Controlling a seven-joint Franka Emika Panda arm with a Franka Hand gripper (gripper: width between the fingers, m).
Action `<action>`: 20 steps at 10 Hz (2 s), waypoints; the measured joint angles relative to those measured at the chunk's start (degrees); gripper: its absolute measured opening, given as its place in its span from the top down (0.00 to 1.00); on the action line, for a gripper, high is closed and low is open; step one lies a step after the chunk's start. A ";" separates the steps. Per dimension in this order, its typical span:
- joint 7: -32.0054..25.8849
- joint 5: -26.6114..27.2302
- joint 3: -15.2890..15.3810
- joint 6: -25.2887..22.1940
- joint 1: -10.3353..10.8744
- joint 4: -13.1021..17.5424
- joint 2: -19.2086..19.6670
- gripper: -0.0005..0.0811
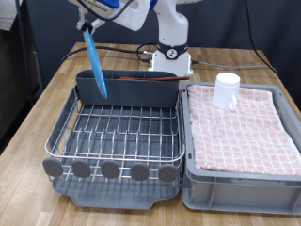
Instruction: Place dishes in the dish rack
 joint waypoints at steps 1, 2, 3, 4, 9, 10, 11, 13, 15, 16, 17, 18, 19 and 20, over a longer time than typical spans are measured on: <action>-0.39 0.09 -0.21 0.50 0.00 0.41 0.78 0.96; -0.53 0.18 -0.27 0.56 0.00 0.81 1.36 0.96; -0.54 0.48 -0.32 0.56 0.00 1.04 1.79 0.96; -0.54 0.43 -0.40 0.56 0.00 1.11 2.07 0.96; -1.19 -0.36 -1.87 2.85 -0.11 0.89 5.15 0.96; -1.58 -0.43 -2.24 4.09 -0.24 0.74 6.26 0.96; -1.96 -0.34 -2.49 5.54 -0.37 0.64 7.22 0.96; -2.46 -0.33 -2.61 6.25 -0.42 0.64 7.71 0.96; -0.05 -4.17 -2.25 4.91 0.02 0.53 7.86 0.96; 2.46 -7.24 -2.01 4.61 0.40 0.18 8.07 0.96; 4.61 -8.84 -1.72 4.60 0.64 -0.44 8.28 0.96; 6.23 -9.51 -1.45 4.60 0.77 -0.96 8.50 0.96; 7.84 -10.27 -1.31 4.57 0.90 -1.44 8.83 0.96; 10.54 -12.04 -1.24 3.74 1.11 -1.87 9.26 0.96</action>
